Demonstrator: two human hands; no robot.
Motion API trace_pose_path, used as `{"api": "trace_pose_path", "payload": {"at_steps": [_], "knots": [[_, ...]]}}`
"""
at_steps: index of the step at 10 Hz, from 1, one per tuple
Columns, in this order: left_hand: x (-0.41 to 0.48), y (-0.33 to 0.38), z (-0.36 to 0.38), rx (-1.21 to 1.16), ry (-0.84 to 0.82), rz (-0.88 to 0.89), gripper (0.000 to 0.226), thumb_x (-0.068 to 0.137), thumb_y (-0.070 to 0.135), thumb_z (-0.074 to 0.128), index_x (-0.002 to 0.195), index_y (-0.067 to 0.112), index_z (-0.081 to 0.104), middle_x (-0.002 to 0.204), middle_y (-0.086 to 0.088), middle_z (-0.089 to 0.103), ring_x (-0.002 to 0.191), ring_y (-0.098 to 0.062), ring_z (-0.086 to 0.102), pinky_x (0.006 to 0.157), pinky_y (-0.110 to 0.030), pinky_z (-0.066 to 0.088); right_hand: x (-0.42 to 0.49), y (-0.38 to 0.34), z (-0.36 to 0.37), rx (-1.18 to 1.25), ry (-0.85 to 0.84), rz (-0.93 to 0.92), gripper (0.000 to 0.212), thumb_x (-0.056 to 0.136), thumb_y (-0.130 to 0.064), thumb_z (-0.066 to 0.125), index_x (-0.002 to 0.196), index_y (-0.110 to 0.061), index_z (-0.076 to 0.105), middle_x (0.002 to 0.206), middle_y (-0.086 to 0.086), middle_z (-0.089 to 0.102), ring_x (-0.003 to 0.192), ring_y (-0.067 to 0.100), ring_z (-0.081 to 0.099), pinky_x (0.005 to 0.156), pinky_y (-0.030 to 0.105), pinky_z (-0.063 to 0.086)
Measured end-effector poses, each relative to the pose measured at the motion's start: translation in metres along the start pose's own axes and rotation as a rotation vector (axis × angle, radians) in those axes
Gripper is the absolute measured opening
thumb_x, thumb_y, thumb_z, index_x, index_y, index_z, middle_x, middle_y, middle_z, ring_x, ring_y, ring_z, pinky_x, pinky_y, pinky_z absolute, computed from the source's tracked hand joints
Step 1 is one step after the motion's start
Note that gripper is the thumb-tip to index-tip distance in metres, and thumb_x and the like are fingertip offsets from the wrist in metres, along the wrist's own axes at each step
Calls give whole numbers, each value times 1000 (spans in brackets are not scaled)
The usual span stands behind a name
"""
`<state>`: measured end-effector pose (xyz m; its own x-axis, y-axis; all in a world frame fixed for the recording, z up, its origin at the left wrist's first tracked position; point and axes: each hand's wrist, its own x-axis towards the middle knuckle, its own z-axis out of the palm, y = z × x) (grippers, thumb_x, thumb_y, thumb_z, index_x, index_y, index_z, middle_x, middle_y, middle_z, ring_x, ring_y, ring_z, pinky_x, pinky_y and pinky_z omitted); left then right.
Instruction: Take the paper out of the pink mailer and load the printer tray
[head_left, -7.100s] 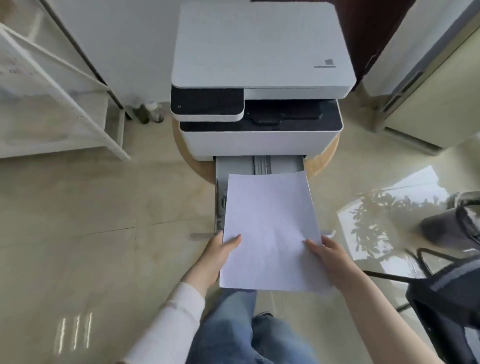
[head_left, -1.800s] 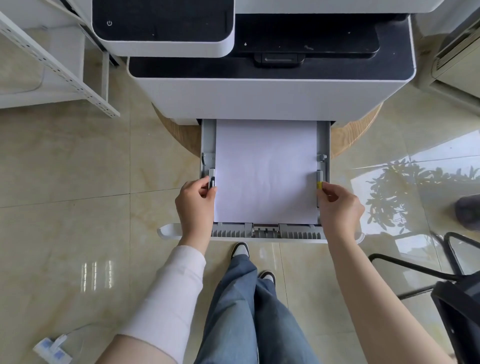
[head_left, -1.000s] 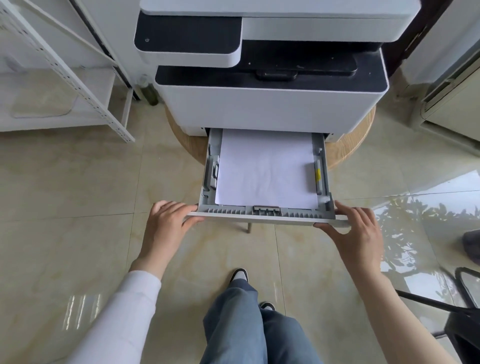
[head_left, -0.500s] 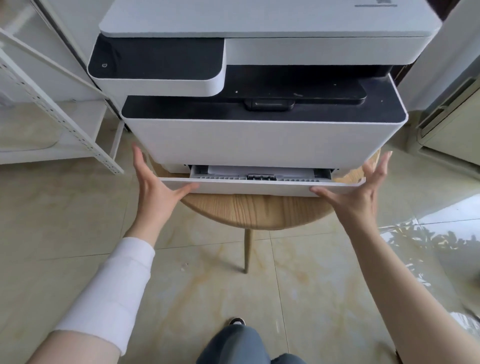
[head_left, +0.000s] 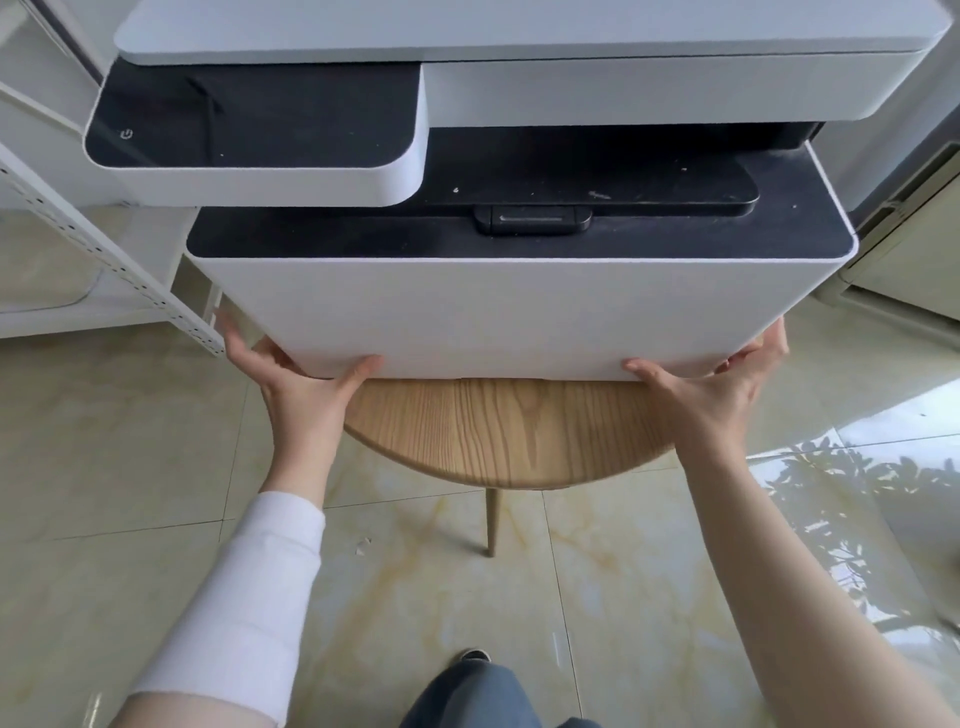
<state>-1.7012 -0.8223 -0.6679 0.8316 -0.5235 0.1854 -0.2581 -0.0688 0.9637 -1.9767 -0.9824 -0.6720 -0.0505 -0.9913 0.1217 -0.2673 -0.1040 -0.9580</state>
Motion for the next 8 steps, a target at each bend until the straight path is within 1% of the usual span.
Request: {"api": "trace_pose_path", "payload": {"at_steps": [1, 2, 3, 4, 5, 6, 7, 8], "knots": [[5, 2, 1, -8, 1, -30, 117, 59, 5, 83, 140, 18, -1, 114, 19, 37, 107, 9, 46, 84, -6, 42, 0, -1, 4, 32, 20, 22, 120, 41, -31, 88, 137, -26, 16, 132, 8, 38, 112, 14, 46, 96, 26, 43], [2, 6, -1, 5, -15, -80, 114, 62, 3, 81, 140, 17, 0, 115, 21, 36, 109, 9, 45, 89, -9, 41, -5, 1, 6, 47, 12, 66, 121, 47, -27, 88, 140, -24, 10, 125, 4, 41, 116, 16, 46, 101, 30, 40], [-3, 15, 0, 37, -14, -127, 115, 65, 3, 79, 141, 17, -6, 121, 16, 38, 112, 7, 45, 98, -17, 39, -19, -6, 7, 66, 31, 240, 122, 56, -24, 85, 142, -24, -1, 123, -1, 43, 119, 14, 44, 103, 29, 34], [-14, 33, 1, -5, 1, -288, 117, 68, 5, 78, 142, 17, -12, 141, -7, 28, 127, -12, 37, 106, -26, 30, -41, -19, 1, 94, 81, 384, 115, 58, -30, 84, 142, -26, 5, 134, 2, 39, 125, 15, 41, 104, 31, 33], [-39, 52, -2, 49, 0, -408, 102, 70, 19, 78, 143, 15, 6, 149, -13, 18, 137, -22, 23, 106, -28, 24, -72, -41, -7, 90, 72, 450, 91, 65, -33, 79, 138, -15, 27, 136, 6, 42, 126, 20, 41, 104, 30, 35], [-76, 76, -6, 41, -85, -457, 63, 80, 23, 69, 132, 6, 38, 139, -13, 44, 126, -22, 43, 100, -26, 34, -109, -71, -12, 95, -99, 532, 64, 72, -38, 73, 125, -15, 46, 130, 3, 52, 122, 17, 46, 105, 37, 37], [-115, 111, -5, -70, -109, -483, 34, 86, 14, 60, 118, 5, 52, 124, -14, 58, 103, -14, 56, 88, -21, 38, -139, -109, -19, 192, -254, 519, 52, 75, -37, 71, 118, -15, 53, 120, 2, 59, 115, 16, 52, 100, 34, 41], [-136, 154, -5, -127, -130, -455, 22, 87, 13, 59, 109, 9, 57, 117, -12, 63, 100, -15, 59, 86, -22, 41, -160, -158, -27, 259, -323, 488, 44, 77, -33, 70, 115, -14, 56, 106, -3, 61, 101, 10, 57, 85, 20, 43]]}}
